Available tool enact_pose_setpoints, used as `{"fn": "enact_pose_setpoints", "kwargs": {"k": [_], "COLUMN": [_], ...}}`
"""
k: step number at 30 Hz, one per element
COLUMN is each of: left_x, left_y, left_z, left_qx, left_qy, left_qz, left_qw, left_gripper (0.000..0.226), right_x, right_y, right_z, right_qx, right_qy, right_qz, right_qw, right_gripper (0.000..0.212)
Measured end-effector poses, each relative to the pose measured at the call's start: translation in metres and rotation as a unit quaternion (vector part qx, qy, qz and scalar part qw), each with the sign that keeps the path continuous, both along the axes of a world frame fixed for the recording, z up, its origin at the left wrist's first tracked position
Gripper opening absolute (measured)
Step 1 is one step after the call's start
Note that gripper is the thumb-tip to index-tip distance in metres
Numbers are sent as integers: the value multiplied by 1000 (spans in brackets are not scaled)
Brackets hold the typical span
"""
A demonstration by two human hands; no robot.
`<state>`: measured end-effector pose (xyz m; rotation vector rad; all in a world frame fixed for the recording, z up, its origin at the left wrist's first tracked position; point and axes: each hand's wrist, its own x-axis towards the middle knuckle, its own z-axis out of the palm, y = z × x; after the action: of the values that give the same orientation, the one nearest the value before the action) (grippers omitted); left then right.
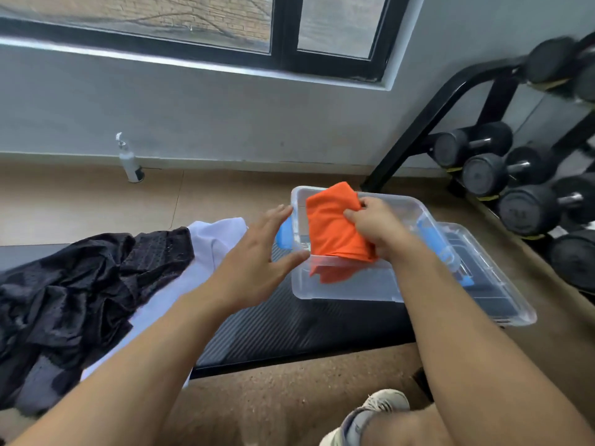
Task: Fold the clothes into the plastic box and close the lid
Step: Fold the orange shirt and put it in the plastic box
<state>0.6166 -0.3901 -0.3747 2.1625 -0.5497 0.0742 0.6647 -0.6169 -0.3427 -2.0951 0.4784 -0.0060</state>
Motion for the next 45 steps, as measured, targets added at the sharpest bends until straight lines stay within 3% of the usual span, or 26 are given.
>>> {"fn": "enact_pose_setpoints", "kwargs": {"k": [4,8,13,15,19,21,23,25,28,32,37,41,45], "left_x": [1,5,8,9,9,8,8,8,9,10,8,3,-4], "left_y": [-3,-13,-19,-19,-19,-19,-18,-18,-18,-19,-17,0,43], "left_z": [-3,-3,-8,-8,-7,-8,-9,-11,-14,-18,-16,-13,-10], "left_qx": [26,24,42,56,73,81,85,85,89,88,80,87,114], "left_qy": [11,24,32,32,35,34,31,26,20,13,16,34,29], "left_qz": [-17,-30,-35,-35,-38,-43,-43,-41,-41,-41,-41,-15,48], "left_qw": [999,999,998,997,996,995,995,995,995,995,996,995,992], "left_gripper": [94,94,93,89,87,87,87,87,87,87,89,85,86], "right_x": [6,9,2,2,8,11,12,13,16,18,11,-3,-19], "right_y": [6,14,26,26,19,18,20,24,26,27,35,47,70], "right_z": [0,-1,6,7,12,12,6,-3,-11,-11,4,26,55], "right_qx": [5,-59,-319,-370,-401,-410,-410,-413,-425,-430,-437,-451,-461], "right_qy": [78,114,209,220,211,183,162,190,254,255,171,128,-50], "right_qz": [61,94,214,230,196,228,289,330,354,354,308,265,198], "right_qw": [995,987,899,873,870,864,850,827,794,790,827,843,864], "right_gripper": [21,20,33,38,63,87,94,94,113,124,99,102,81]}}
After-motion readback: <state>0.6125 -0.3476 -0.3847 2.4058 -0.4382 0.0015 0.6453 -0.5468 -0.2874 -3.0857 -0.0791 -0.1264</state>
